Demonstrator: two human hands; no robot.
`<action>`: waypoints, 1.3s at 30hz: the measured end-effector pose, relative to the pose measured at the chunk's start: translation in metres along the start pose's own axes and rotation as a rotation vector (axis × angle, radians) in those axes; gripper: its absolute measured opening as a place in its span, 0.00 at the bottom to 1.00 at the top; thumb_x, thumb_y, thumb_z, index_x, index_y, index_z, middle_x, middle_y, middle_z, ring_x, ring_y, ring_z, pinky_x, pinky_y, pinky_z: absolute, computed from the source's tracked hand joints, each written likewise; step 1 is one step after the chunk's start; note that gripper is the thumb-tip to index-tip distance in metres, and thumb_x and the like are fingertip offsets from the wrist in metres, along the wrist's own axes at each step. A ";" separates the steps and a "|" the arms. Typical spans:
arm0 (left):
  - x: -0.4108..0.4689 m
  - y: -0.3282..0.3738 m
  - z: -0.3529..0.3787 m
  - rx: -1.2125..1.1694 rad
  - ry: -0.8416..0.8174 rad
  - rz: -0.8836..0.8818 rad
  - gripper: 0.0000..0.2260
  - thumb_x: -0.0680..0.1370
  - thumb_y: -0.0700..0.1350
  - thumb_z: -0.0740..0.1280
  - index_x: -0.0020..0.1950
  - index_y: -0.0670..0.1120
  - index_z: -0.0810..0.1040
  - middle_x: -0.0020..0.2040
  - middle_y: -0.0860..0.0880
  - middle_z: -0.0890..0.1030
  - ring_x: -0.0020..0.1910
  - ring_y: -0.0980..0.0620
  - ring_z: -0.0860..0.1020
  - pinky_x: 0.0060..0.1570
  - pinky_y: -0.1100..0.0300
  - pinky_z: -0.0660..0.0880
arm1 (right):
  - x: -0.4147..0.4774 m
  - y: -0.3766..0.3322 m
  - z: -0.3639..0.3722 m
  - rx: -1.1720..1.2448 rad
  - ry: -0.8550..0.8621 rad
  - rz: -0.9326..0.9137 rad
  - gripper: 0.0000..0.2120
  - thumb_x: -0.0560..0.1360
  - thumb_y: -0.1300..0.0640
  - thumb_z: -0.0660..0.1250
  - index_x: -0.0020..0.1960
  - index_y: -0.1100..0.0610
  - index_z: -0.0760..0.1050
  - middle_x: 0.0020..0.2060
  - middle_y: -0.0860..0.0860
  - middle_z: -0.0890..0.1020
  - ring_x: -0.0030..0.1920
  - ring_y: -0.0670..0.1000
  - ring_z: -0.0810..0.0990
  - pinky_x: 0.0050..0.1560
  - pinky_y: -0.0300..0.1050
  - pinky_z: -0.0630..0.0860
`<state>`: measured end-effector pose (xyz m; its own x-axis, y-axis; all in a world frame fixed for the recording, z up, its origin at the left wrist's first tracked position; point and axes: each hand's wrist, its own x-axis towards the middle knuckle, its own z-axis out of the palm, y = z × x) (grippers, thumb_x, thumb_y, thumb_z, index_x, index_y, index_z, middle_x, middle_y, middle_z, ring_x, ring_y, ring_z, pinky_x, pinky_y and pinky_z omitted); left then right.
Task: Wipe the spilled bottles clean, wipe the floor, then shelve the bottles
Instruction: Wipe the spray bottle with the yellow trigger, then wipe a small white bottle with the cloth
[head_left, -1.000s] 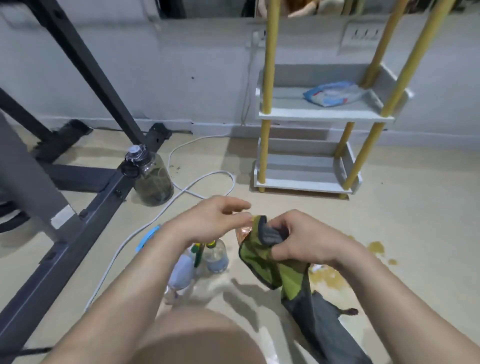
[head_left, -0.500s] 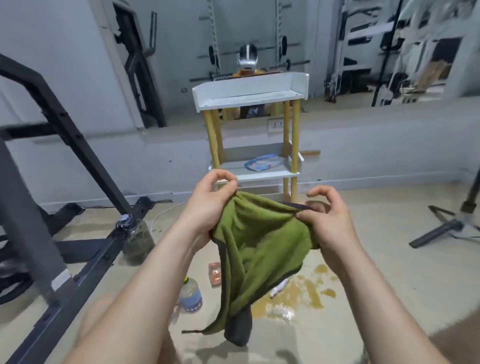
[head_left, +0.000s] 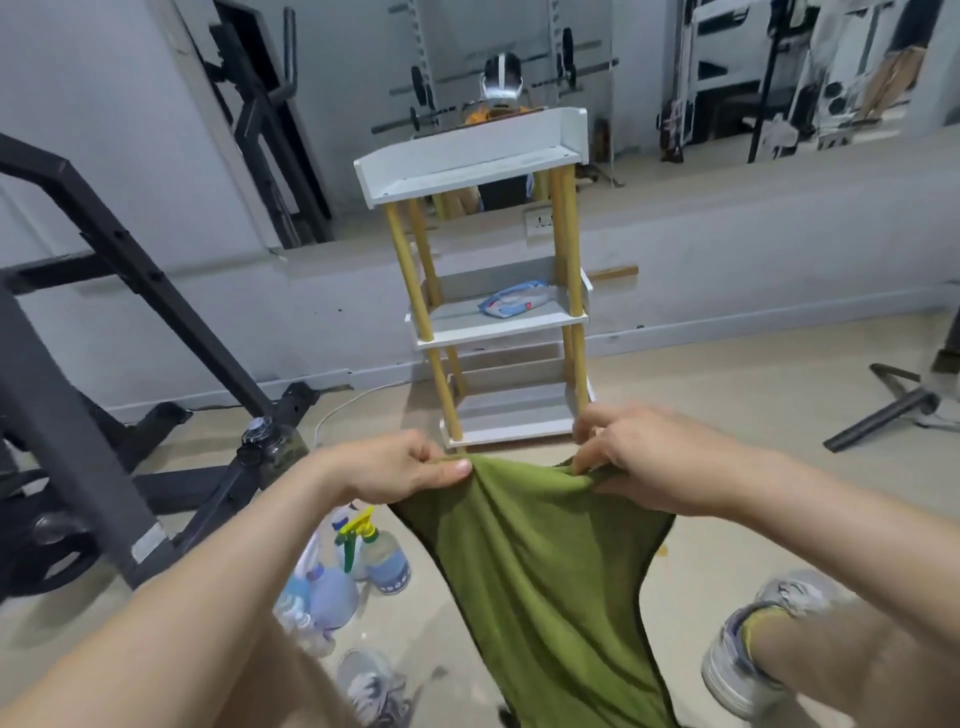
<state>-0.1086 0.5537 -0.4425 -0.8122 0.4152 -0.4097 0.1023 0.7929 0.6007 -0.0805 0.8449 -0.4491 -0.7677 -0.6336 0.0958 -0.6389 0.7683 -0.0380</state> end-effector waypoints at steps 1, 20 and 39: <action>0.006 -0.003 0.000 -0.076 0.005 -0.008 0.27 0.77 0.63 0.62 0.51 0.38 0.81 0.49 0.46 0.84 0.47 0.45 0.82 0.56 0.47 0.78 | -0.002 0.002 0.004 -0.037 0.052 -0.026 0.10 0.78 0.48 0.66 0.59 0.44 0.80 0.61 0.43 0.73 0.63 0.50 0.70 0.54 0.43 0.70; 0.187 -0.106 0.204 -0.710 0.012 -0.350 0.19 0.78 0.40 0.66 0.26 0.49 0.74 0.23 0.54 0.70 0.23 0.56 0.68 0.25 0.66 0.63 | 0.085 0.009 0.219 1.951 0.389 1.096 0.05 0.76 0.63 0.68 0.51 0.62 0.79 0.38 0.60 0.79 0.38 0.57 0.75 0.39 0.50 0.73; 0.406 -0.190 0.244 0.467 0.240 -0.114 0.22 0.78 0.53 0.62 0.68 0.43 0.65 0.56 0.44 0.75 0.57 0.42 0.72 0.43 0.56 0.62 | 0.094 0.080 0.409 0.984 0.111 1.050 0.21 0.82 0.60 0.59 0.73 0.47 0.67 0.53 0.45 0.73 0.53 0.37 0.70 0.59 0.30 0.66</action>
<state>-0.3173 0.6802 -0.8906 -0.9361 0.2443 -0.2530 0.2057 0.9638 0.1693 -0.2243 0.8097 -0.8498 -0.9170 0.2194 -0.3330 0.3983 0.4642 -0.7911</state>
